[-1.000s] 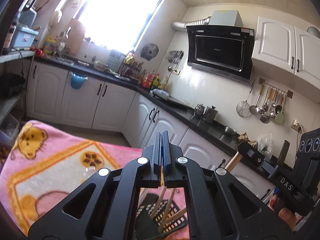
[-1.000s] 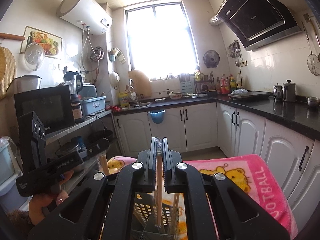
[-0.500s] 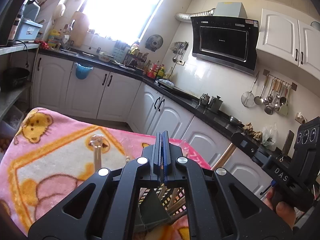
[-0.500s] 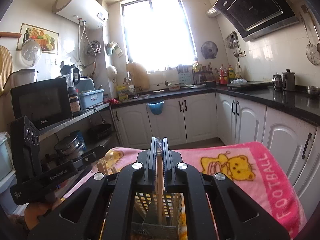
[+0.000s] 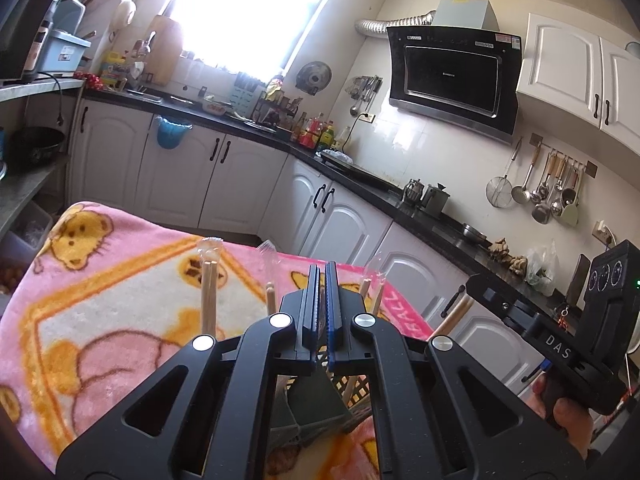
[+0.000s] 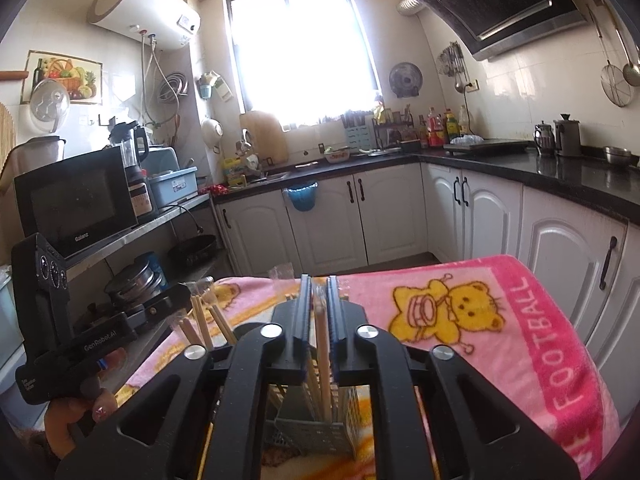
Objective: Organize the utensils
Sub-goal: 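Lower the chopsticks into the caddy and open both grippers, then move both grippers down toward the remaining chopsticks on the blanket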
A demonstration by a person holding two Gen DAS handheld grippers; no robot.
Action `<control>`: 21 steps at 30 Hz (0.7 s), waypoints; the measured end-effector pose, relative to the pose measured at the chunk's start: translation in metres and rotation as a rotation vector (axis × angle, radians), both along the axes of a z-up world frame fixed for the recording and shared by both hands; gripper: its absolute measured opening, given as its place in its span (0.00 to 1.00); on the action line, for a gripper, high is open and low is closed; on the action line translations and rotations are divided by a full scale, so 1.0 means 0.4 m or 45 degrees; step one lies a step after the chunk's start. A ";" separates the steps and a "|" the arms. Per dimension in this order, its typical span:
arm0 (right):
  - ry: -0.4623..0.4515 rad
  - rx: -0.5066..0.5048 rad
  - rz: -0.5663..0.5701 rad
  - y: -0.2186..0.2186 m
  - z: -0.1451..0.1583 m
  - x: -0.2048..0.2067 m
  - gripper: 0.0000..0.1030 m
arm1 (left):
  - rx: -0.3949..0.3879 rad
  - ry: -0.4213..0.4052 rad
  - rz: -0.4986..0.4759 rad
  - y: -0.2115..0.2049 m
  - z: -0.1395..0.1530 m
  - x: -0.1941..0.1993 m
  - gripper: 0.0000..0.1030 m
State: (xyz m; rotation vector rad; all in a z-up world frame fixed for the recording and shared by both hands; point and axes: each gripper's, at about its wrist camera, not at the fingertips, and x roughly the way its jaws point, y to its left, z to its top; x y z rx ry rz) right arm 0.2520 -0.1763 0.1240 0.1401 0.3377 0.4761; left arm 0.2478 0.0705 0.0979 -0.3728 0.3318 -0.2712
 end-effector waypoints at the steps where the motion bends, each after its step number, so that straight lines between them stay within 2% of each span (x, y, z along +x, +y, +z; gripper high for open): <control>1: 0.006 0.002 0.000 -0.004 -0.002 -0.002 0.15 | -0.003 0.001 0.000 0.002 -0.002 -0.001 0.00; 3: 0.015 0.002 -0.004 -0.010 -0.004 -0.005 0.18 | -0.005 0.003 0.003 0.005 -0.006 -0.004 0.00; 5: 0.023 0.007 -0.005 -0.016 -0.005 -0.010 0.27 | -0.007 0.006 0.006 0.006 -0.006 -0.009 0.00; 8: 0.023 0.003 -0.003 -0.020 -0.006 -0.022 0.33 | 0.003 0.007 0.016 0.006 -0.004 -0.017 0.01; 12: 0.031 -0.016 -0.006 -0.022 -0.008 -0.036 0.39 | 0.006 0.019 0.030 0.011 -0.006 -0.030 0.21; 14: 0.029 -0.025 -0.003 -0.022 -0.010 -0.042 0.42 | 0.001 0.016 0.035 0.016 -0.006 -0.038 0.24; 17: 0.023 -0.043 -0.005 -0.021 -0.011 -0.053 0.46 | -0.006 0.019 0.043 0.025 -0.006 -0.049 0.33; 21: 0.023 -0.057 -0.002 -0.020 -0.015 -0.066 0.50 | 0.001 0.026 0.068 0.031 -0.002 -0.064 0.49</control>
